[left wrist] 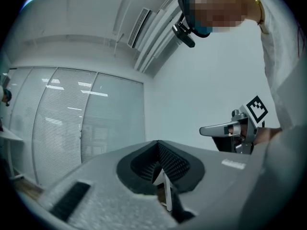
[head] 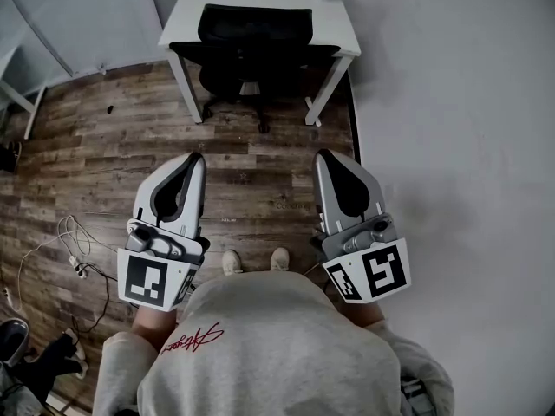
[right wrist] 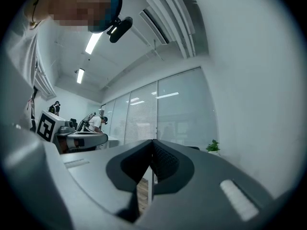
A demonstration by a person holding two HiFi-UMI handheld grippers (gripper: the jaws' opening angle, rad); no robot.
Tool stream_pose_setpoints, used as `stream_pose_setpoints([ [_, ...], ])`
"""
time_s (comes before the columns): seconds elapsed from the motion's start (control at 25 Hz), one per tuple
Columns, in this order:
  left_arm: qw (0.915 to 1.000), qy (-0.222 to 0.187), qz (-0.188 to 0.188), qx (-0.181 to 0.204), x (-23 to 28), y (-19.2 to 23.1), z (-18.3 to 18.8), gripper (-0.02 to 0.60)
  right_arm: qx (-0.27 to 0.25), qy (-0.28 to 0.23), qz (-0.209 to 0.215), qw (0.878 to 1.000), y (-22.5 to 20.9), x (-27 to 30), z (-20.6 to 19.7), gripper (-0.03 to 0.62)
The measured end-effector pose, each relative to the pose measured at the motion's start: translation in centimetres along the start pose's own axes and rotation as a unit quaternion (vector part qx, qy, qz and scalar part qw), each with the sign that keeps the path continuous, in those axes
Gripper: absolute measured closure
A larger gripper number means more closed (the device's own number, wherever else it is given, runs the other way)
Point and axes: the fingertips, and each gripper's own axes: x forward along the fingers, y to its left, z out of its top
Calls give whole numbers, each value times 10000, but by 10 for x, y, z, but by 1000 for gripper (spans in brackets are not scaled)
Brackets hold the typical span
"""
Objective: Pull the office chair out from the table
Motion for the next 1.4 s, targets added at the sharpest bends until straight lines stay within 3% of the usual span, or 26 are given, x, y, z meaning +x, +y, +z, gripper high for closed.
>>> stream_pose_setpoints([
  [0.32,9999,9,-157,27,-15,14,-2,586,189,-90,-272,9994,16,3,-5,592],
  [1.04,9987,-129,-491,-20,-55,41,-3,586,-1,-157,-541,9984,73,5,-4,592],
  [1.4,9989,-215,-420,-45,-59,51,-1,586,-56,-215,-514,9984,81,6,-2,592],
])
